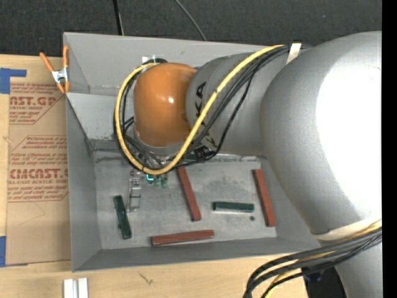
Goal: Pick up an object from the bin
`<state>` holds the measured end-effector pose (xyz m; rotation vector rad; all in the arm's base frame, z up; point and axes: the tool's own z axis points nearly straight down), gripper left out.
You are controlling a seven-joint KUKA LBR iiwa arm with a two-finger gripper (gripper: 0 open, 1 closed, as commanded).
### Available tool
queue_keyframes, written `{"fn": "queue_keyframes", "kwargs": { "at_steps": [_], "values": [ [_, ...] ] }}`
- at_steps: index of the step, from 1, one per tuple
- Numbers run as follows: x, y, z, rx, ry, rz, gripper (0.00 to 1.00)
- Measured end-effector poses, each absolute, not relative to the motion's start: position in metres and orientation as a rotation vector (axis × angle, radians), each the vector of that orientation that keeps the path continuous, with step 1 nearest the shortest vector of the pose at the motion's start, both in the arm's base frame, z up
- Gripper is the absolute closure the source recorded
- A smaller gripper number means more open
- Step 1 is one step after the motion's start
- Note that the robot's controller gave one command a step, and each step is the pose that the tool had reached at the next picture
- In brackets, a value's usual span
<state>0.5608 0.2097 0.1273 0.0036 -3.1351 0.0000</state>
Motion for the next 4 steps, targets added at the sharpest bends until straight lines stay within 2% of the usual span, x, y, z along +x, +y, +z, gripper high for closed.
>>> {"fn": "queue_keyframes", "kwargs": {
  "at_steps": [1, 2, 3, 4],
  "values": [
    [0.563, 0.209, 0.132, 0.001, -3.142, -0.002, 0.00],
    [0.537, 0.225, 0.097, 0.395, -3.124, -0.002, 0.00],
    [0.521, 0.232, 0.081, 0.736, -3.053, -0.001, 0.00],
    [0.502, 0.220, 0.096, 1.234, -2.890, -0.001, 0.00]
  ]
}}
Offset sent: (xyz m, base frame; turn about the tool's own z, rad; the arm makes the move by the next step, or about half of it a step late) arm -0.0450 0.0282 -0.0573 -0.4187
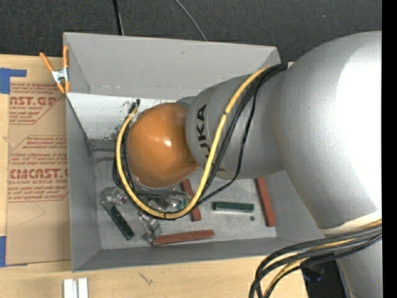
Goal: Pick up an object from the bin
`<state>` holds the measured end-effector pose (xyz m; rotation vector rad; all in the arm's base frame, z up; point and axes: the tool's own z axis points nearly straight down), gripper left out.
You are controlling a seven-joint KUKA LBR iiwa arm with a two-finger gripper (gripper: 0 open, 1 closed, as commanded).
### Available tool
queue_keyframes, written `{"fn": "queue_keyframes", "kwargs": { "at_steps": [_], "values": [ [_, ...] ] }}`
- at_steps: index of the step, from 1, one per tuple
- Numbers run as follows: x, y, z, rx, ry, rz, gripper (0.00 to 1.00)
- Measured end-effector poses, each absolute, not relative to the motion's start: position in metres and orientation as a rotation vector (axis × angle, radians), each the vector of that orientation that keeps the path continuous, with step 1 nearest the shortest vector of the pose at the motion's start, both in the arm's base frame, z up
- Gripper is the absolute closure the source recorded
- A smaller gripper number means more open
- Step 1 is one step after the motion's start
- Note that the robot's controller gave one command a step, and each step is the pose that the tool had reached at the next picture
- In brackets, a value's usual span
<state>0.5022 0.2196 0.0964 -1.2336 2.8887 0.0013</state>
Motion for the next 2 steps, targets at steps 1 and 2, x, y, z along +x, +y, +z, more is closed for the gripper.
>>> {"fn": "queue_keyframes", "kwargs": {
  "at_steps": [1, 2],
  "values": [
    [0.5064, 0.2363, 0.0772, -1.357, 2.831, 0.002, 0.00],
    [0.5061, 0.2396, 0.0701, -1.861, 2.527, 0.004, 1.00]
  ]
}}
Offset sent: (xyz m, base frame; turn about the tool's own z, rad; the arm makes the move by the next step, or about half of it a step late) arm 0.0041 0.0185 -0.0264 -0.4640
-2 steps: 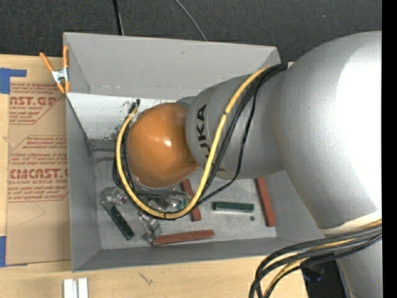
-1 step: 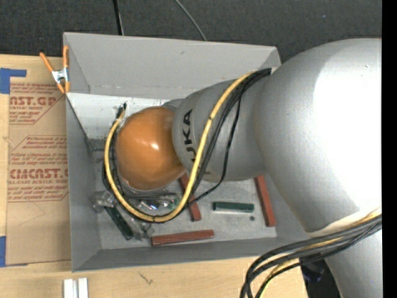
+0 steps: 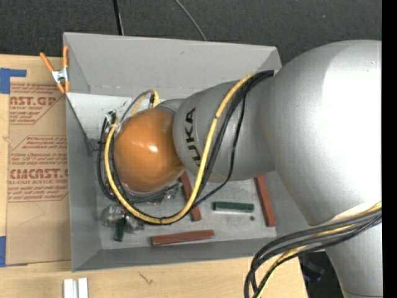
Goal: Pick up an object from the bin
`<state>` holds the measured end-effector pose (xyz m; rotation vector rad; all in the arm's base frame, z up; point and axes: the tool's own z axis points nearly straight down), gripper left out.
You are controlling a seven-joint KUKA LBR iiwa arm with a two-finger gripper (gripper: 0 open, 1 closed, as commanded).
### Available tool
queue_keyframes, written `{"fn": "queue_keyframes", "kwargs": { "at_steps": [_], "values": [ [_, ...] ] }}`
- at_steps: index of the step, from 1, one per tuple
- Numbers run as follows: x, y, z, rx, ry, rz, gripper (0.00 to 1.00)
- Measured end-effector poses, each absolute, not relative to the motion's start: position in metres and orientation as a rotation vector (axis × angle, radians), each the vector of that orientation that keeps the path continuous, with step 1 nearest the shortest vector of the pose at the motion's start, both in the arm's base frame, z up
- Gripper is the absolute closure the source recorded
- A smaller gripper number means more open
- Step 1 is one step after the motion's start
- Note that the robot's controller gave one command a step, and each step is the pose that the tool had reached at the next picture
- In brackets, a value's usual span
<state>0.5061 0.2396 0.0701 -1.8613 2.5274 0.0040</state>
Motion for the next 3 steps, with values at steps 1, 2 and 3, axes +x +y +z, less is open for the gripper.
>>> {"fn": "queue_keyframes", "kwargs": {
  "at_steps": [1, 2, 3],
  "values": [
    [0.506, 0.240, 0.070, -1.862, 2.527, 0.004, 1.00],
    [0.505, 0.239, 0.074, -1.864, 2.530, 0.006, 1.00],
    [0.503, 0.239, 0.093, -1.868, 2.535, 0.007, 1.00]
  ]
}}
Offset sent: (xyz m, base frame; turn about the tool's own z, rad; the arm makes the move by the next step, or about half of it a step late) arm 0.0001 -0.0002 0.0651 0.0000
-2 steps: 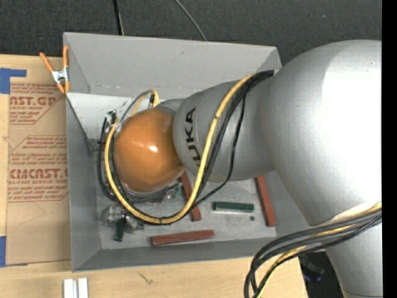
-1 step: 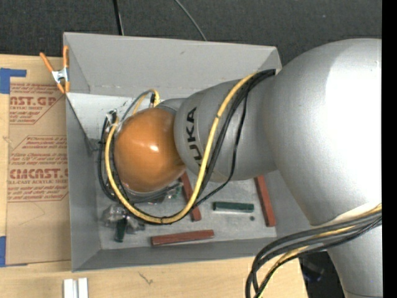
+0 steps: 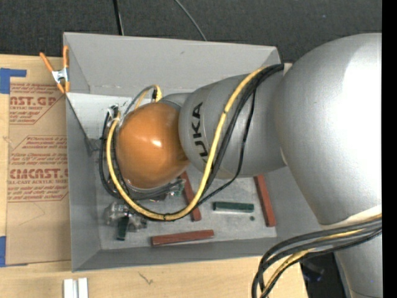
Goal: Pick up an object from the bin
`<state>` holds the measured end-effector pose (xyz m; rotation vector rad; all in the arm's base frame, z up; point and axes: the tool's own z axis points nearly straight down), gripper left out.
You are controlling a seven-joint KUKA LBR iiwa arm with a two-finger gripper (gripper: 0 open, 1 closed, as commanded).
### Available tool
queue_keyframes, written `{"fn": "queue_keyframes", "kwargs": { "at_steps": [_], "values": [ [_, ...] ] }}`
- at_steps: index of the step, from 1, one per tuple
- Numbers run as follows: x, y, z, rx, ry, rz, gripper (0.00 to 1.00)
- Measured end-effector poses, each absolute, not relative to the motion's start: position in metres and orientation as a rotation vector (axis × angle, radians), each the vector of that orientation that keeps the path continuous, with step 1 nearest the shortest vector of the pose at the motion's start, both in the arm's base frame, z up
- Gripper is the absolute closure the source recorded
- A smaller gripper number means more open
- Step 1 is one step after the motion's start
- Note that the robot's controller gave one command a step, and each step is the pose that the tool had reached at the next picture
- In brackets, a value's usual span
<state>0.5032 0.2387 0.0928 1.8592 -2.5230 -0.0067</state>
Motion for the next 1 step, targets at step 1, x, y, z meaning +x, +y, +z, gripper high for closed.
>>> {"fn": "queue_keyframes", "kwargs": {
  "at_steps": [1],
  "values": [
    [0.5052, 0.2397, 0.1099, 1.864, -2.531, -0.003, 1.00]
  ]
}}
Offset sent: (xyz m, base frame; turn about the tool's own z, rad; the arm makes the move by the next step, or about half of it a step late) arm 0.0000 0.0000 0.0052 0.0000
